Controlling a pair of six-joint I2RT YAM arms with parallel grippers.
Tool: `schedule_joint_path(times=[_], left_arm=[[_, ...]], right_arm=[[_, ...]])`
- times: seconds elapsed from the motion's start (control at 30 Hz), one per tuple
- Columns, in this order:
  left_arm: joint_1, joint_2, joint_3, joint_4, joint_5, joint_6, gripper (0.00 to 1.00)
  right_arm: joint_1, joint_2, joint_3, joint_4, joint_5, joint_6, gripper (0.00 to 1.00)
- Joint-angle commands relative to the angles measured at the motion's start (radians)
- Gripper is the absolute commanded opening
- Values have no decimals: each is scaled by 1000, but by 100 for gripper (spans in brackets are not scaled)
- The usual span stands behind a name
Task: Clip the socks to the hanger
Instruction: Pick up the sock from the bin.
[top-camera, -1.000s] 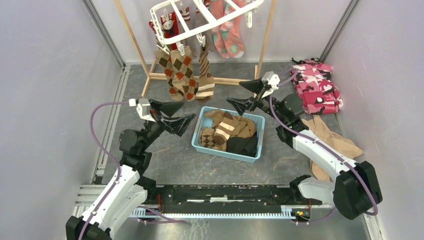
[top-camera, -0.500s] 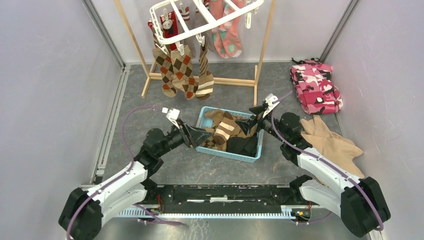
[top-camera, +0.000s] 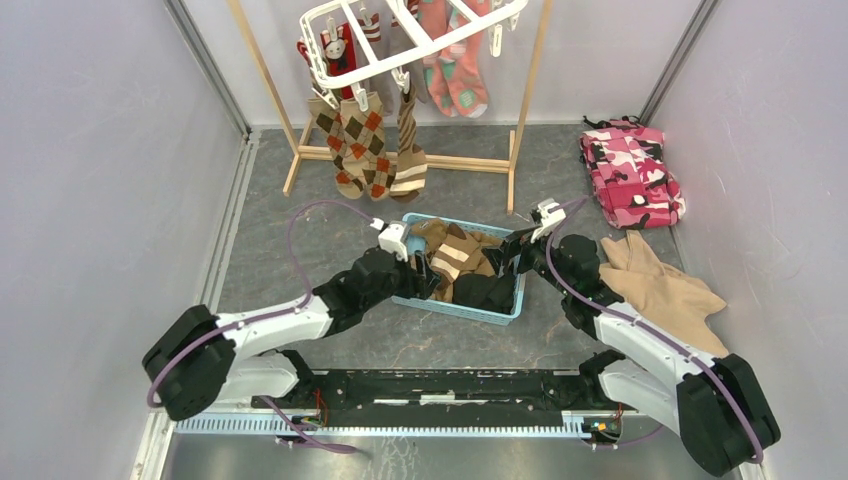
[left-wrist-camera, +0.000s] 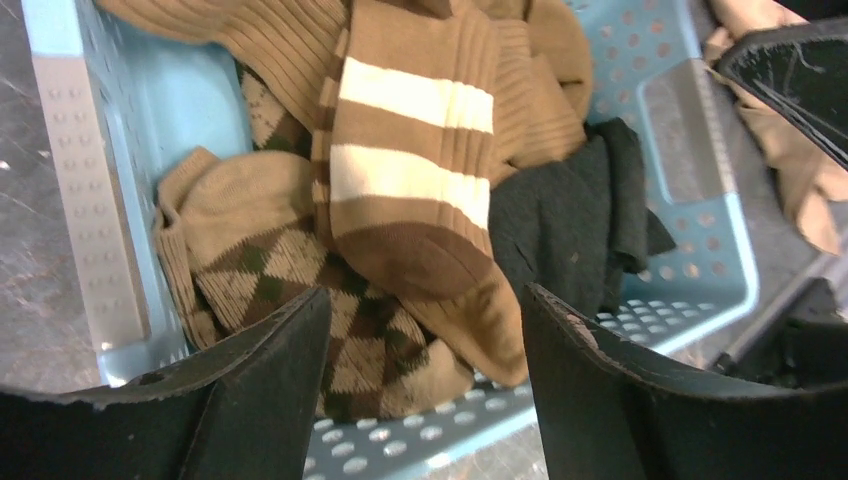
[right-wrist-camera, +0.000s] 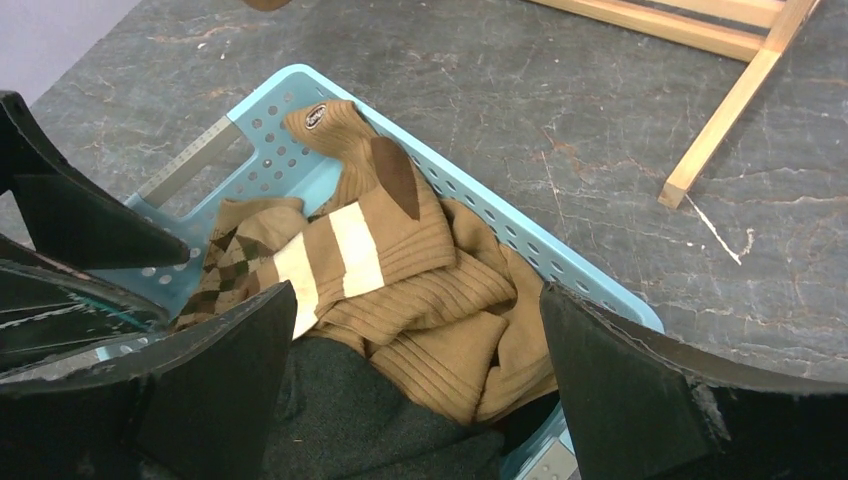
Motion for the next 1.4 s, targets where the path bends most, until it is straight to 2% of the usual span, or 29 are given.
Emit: schedule_joint_path(times=[0.0,0.13,0.27,0.33,0.43,0.63,0.93,1.17,1.37], left_arm=[[-30,107,115,-44,-158,110,75],[-33,217,172,-49,-174,130,71],[-33,302,230,-58,-141,145,61],[-34,327,252,-60,-122,144,48],[-33,339,266,-55,-97,140,35],[-34,274,267,-54,-63,152,3],[-24,65,269,-67,-53,178,2],[45,-30,285,-64,127,143,2],[161,-37,262,-16,333,43,2]], right_arm=[[-4,22,0,35,36,35,98],[-3,41,-1,44,34,41,98],[-4,45,-1,44,36,41,98],[-4,46,-1,44,37,39,98],[-4,46,-1,46,35,41,98],[-3,41,-2,47,31,42,98],[-3,39,-7,73,-27,42,98],[-2,42,-22,146,-150,32,98],[-2,46,-38,226,-265,20,98]])
